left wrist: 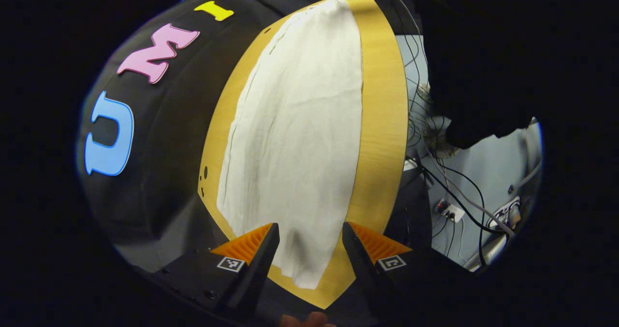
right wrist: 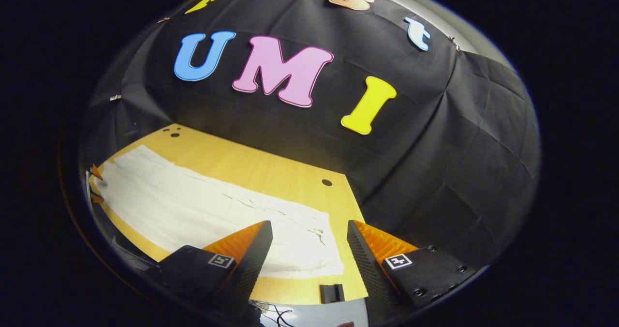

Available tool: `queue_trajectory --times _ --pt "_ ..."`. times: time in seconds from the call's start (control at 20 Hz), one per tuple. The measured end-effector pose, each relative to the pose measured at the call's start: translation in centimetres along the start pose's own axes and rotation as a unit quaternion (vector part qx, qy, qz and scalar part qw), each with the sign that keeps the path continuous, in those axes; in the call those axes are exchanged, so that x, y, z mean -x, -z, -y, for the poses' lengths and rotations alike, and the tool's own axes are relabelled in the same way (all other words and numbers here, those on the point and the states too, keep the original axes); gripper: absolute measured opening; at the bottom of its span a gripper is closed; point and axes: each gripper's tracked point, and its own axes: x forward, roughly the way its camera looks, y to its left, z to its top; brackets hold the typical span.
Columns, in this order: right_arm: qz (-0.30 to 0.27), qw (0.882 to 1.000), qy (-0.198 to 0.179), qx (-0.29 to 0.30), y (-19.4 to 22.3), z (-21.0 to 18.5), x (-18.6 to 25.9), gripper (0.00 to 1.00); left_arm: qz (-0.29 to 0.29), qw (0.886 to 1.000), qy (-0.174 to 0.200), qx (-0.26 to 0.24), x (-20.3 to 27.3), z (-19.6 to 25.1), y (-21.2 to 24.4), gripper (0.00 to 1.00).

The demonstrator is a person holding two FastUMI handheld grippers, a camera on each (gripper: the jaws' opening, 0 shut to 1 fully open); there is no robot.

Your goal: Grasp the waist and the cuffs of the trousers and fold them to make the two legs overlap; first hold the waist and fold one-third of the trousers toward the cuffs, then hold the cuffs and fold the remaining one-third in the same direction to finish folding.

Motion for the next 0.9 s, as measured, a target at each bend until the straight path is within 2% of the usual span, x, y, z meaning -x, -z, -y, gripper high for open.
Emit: queue_trajectory --times 0.2,0.3,0.35,0.55,0.7,0.9 --pt "-0.03 0.999 0.004 0.038 3.6 1.1 -0.1 0.96 -0.01 0.999 -0.018 -0.039 -1.8 -1.3 0.3 0.81" --pt "-0.045 0.997 0.004 0.061 5.7 1.5 -0.3 0.96 -0.016 0.998 -0.029 -0.047 -2.5 -2.2 0.3 0.83" --pt "-0.053 0.996 0.003 0.073 6.6 1.6 -0.4 0.96 -0.021 0.998 -0.036 -0.052 -2.9 -2.8 0.3 0.8" --pt "-0.074 0.985 -0.013 0.153 9.9 1.8 -1.8 0.96 -0.032 0.996 -0.061 -0.065 -4.2 -4.1 0.3 0.81" --pt "-0.078 0.964 -0.033 0.253 12.7 1.5 -3.6 0.96 -0.04 0.995 -0.063 -0.062 -4.3 -4.1 0.1 0.81" --pt "-0.067 0.92 -0.077 0.379 16.4 0.0 -6.3 0.96 -0.045 0.994 -0.066 -0.077 -4.2 -4.0 0.0 0.8"
